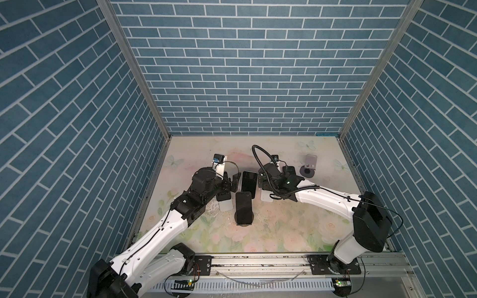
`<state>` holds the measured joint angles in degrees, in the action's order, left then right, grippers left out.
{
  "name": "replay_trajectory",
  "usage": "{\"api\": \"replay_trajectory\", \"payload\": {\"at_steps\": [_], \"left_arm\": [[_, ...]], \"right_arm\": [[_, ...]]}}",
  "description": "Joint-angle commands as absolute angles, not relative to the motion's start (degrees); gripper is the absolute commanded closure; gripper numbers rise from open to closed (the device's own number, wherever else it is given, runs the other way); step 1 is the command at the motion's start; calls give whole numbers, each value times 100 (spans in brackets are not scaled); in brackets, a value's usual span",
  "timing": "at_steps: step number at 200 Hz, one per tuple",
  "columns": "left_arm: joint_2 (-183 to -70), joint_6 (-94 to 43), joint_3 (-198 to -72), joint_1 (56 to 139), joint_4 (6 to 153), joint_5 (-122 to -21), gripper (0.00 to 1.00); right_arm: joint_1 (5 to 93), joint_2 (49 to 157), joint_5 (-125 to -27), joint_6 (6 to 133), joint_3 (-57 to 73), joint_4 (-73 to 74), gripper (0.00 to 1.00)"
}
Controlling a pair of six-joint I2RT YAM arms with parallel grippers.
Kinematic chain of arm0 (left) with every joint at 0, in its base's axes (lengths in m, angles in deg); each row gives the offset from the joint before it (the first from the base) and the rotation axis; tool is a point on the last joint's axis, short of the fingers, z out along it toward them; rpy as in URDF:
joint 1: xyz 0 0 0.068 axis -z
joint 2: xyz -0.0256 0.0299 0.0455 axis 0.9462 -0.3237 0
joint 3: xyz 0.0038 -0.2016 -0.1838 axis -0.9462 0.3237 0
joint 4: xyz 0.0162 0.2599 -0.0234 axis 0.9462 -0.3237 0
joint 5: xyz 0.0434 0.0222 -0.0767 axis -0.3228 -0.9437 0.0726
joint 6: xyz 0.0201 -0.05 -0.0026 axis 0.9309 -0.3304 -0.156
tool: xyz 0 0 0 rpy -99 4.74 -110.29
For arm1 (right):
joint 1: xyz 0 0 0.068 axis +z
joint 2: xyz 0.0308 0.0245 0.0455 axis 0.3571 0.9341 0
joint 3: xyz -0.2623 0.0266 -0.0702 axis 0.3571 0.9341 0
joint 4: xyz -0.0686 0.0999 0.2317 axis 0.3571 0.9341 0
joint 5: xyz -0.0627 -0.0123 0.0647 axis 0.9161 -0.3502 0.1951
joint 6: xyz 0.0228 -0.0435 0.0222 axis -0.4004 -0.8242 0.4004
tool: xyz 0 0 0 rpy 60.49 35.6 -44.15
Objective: Remove the phone from the phone stand
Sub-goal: 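Move the right gripper back to the black phone on the white stand, then close the right gripper on the black phone's top edge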
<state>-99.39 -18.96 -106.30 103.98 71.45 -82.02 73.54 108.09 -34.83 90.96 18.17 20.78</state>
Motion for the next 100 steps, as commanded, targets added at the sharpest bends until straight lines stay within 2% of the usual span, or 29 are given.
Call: {"api": "replay_trajectory", "payload": {"at_steps": [1,100], "left_arm": [[-9879,-1820,-10557,10372,7103,-8250,0],[-9898,-1789,-10544,10374,7064,-8285,0]], "right_arm": [[7372,10936,-3277,9374,1979,1814,3],[7256,11261,-3193,9478,2044,1405,9]]}}
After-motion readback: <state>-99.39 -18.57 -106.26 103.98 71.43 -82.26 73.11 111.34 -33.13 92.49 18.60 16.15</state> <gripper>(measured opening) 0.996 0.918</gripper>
